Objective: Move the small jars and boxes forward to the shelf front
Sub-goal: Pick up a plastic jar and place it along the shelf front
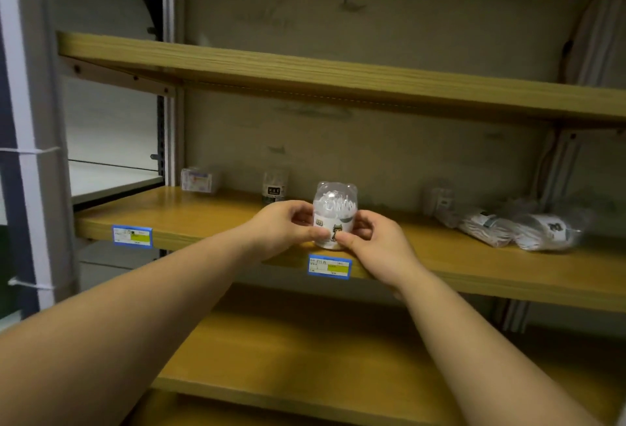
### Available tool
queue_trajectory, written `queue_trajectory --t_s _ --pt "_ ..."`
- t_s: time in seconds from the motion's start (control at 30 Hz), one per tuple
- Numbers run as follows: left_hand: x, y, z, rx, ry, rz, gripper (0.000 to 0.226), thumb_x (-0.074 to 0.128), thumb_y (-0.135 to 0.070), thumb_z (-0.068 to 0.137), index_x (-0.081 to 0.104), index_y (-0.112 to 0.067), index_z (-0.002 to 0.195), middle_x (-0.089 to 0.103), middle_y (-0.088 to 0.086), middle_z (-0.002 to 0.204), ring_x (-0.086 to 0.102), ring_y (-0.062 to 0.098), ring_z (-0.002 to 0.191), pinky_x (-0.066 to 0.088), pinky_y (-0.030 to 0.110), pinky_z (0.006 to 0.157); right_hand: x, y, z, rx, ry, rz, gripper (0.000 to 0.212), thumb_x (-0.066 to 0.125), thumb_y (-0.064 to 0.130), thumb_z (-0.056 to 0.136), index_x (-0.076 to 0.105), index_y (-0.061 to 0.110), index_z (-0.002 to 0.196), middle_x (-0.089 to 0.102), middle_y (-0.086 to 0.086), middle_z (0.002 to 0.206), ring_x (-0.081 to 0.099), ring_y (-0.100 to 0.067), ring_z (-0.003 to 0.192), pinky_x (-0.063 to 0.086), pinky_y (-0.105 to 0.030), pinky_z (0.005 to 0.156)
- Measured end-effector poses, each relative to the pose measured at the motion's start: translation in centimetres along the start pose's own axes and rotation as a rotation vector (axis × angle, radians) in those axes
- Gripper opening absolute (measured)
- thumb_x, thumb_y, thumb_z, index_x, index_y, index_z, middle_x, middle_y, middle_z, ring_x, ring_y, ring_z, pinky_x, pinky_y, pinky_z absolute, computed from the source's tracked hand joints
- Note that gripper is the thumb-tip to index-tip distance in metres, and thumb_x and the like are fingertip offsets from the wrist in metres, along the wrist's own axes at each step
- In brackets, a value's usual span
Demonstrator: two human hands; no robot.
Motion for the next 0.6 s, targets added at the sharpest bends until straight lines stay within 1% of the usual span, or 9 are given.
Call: queue_trajectory --t_s 0.1,0.2,0.27,0.33,0.4,0.43,0.5,0.53,0.6 --pt "-0.2 -0.4 0.6 -0.089 0.036 -0.012 0.039 0.081 -0.028 0.081 0.069 -0.024 0.117 0.076 -0.006 0.107 0.072 0.009 0.1 0.056 0.031 0.094 0.1 -0.1 0.5 0.04 -0.007 0.026 0.045 0.075 0.029 0.086 0.06 0.028 0.129 0.07 0.011 0.115 0.066 -0.005 0.102 0.058 -0.035 0.089" --pt "-1.2 -0.8 2.5 -0.179 0.118 -0.14 0.032 0.077 -0.017 0.085 0.069 -0.019 0.115 0.076 0.002 0.11 0.072 0.019 0.104 0.056 0.036 0.096 -0.1 0.5 2.9 0.209 0.099 0.205 0.032 0.071 0.022 0.09 0.064 0.02 0.122 0.072 0.002 0.112 0.069 -0.011 0.099 0.058 -0.032 0.088" --pt "-2.0 -0.8 5.1 -0.175 0.122 -0.081 0.033 0.077 -0.017 0.084 0.068 -0.019 0.115 0.075 0.002 0.11 0.071 0.02 0.104 0.055 0.039 0.097 -0.7 0.8 5.6 0.305 0.139 0.227 0.023 0.069 0.019 0.092 0.067 0.015 0.115 0.073 -0.003 0.106 0.07 -0.016 0.098 0.059 -0.032 0.086" --pt "-2.4 -0.8 8.4 -0.106 0.046 0.063 0.033 0.078 -0.023 0.084 0.069 -0.021 0.115 0.074 -0.001 0.109 0.07 0.016 0.103 0.054 0.035 0.097 -1.2 0.6 8.9 0.265 0.071 0.162 0.025 0.071 0.017 0.091 0.068 0.009 0.114 0.073 -0.006 0.104 0.071 -0.021 0.098 0.058 -0.036 0.09" --pt "-2.0 -0.6 11.8 -0.021 -0.042 0.188 0.03 0.078 -0.03 0.084 0.071 -0.02 0.111 0.073 -0.002 0.105 0.068 0.014 0.095 0.055 0.03 0.088 -1.1 0.2 11.9 0.213 0.0 0.065 0.025 0.074 0.02 0.088 0.07 0.011 0.111 0.073 -0.007 0.103 0.071 -0.025 0.098 0.057 -0.04 0.093" --pt "-1.7 -0.3 13.4 0.008 -0.064 0.245 0.023 0.076 -0.03 0.086 0.07 -0.018 0.105 0.071 -0.001 0.098 0.066 0.015 0.088 0.054 0.026 0.077 -1.0 -0.2 13.4 0.209 -0.011 0.022 0.023 0.075 0.025 0.086 0.072 0.014 0.107 0.074 -0.008 0.103 0.07 -0.028 0.1 0.057 -0.043 0.094" --pt "-0.6 0.5 16.2 0.019 -0.076 0.362 0.014 0.067 -0.029 0.092 0.066 -0.016 0.098 0.063 0.002 0.089 0.057 0.017 0.078 0.042 0.022 0.057 -0.6 -1.6 16.1 0.221 -0.004 -0.035 0.023 0.075 0.032 0.084 0.074 0.018 0.102 0.074 -0.008 0.104 0.07 -0.03 0.101 0.056 -0.045 0.094" --pt "-0.2 1.3 17.4 0.005 -0.076 0.403 0.016 0.064 -0.03 0.093 0.064 -0.015 0.099 0.062 0.003 0.09 0.055 0.017 0.077 0.039 0.023 0.055 -0.4 -2.1 17.0 0.227 0.008 -0.072 0.024 0.075 0.033 0.085 0.074 0.019 0.104 0.074 -0.006 0.104 0.069 -0.027 0.1 0.056 -0.041 0.093" --pt "0.5 3.5 19.2 -0.004 -0.093 0.44 0.02 0.061 -0.033 0.094 0.062 -0.016 0.104 0.065 0.005 0.102 0.058 0.018 0.082 0.042 0.026 0.061 0.4 -3.5 18.3 0.24 0.008 -0.126 0.025 0.074 0.032 0.086 0.075 0.019 0.107 0.073 -0.002 0.103 0.068 -0.02 0.093 0.055 -0.028 0.081"
Point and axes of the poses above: each hand's wrist, its own z-axis towards the middle knuckle, its own x-axis out of the palm, y = z × x, the point moved 2 cm from there along z, towards the middle knuckle
